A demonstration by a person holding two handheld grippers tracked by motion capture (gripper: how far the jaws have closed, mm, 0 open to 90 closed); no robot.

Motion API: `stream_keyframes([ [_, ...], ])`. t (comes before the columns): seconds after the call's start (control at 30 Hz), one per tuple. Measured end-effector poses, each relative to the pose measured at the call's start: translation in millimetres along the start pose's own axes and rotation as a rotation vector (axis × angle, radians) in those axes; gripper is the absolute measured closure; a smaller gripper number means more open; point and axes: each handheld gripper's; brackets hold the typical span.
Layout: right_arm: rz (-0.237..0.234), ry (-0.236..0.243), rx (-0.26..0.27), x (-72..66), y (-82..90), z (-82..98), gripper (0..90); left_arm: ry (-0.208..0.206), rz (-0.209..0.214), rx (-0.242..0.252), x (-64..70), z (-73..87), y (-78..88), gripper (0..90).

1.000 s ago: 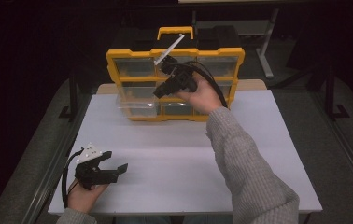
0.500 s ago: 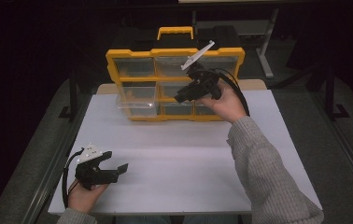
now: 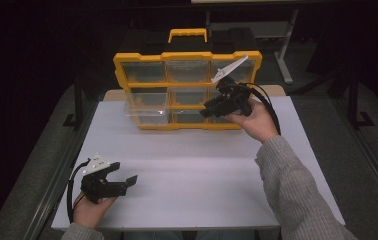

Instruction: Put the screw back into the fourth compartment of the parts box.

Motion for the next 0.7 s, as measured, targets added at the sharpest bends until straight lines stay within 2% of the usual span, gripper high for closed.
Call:
stream_keyframes([
  [0.1,0.002,0.0,-0.003,-2.0,0.9,7.8,57.5,0.014,0.003,0.005,1.7,0.4,-0.6,17.9],
  [0.27,0.017,0.003,-0.003,-4.3,3.6,22.1,55.5,0.006,0.006,0.014,1.5,0.0,-0.2,18.0],
  [0.37,0.026,-0.015,-0.001,-5.3,5.2,32.1,53.1,-0.001,0.005,0.013,2.2,-0.4,0.5,18.1],
  [0.47,0.031,-0.044,0.002,-7.4,6.6,41.2,50.8,0.008,0.019,0.018,3.6,-0.4,0.4,18.1],
  [0.53,0.035,-0.041,0.006,-9.0,7.3,46.3,46.6,0.013,0.02,0.015,5.3,-0.3,-0.1,18.1],
  [0.7,0.039,-0.064,0.014,-17.6,10.7,56.2,44.5,0.005,0.023,0.01,5.3,-0.6,-0.3,17.9],
])
Point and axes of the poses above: each handheld gripper's, and its own axes: y roughly backward along the jaws, z roughly out of its underside, x roughly to its right, and after that the axes turned 14 degrees about y, right-handed
